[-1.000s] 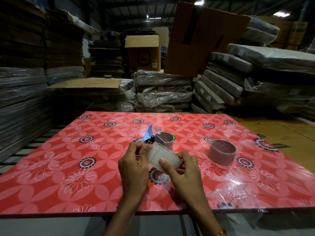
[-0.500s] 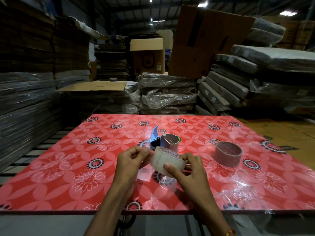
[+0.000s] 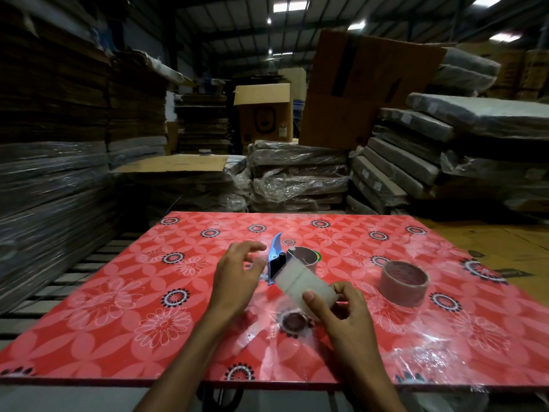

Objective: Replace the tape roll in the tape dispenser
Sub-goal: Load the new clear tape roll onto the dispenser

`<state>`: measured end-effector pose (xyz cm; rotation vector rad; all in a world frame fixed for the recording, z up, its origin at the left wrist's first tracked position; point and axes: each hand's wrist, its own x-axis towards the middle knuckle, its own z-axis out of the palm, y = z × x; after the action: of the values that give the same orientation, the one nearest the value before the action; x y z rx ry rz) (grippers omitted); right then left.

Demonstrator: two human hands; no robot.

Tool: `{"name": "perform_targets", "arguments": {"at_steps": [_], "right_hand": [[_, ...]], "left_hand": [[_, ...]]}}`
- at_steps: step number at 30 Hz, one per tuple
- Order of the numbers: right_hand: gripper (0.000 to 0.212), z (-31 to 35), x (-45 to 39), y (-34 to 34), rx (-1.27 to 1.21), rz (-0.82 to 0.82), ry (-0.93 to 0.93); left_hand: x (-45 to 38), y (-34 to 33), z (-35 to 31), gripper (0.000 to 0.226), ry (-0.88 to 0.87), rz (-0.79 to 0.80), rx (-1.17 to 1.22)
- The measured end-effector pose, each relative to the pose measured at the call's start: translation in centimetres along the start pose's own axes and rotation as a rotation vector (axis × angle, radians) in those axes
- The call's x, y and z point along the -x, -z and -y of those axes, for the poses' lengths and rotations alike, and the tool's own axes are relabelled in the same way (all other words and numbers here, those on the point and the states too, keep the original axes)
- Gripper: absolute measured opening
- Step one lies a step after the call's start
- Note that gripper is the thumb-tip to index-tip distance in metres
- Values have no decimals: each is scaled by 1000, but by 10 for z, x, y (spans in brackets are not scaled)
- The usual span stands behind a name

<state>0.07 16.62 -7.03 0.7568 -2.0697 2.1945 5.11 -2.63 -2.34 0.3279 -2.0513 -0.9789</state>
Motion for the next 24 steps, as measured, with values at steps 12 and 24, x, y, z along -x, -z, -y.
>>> {"name": "perform_targets", "arguments": {"at_steps": [12,24], "right_hand": [[55,-19,-15,4,-217,-230,-30],[62,-16,-13,8,-232,-179,-61]], "left_hand": [[-35,-58,21,44,-16,430,-477],[19,-22,14,26,-35,165,-574]]}}
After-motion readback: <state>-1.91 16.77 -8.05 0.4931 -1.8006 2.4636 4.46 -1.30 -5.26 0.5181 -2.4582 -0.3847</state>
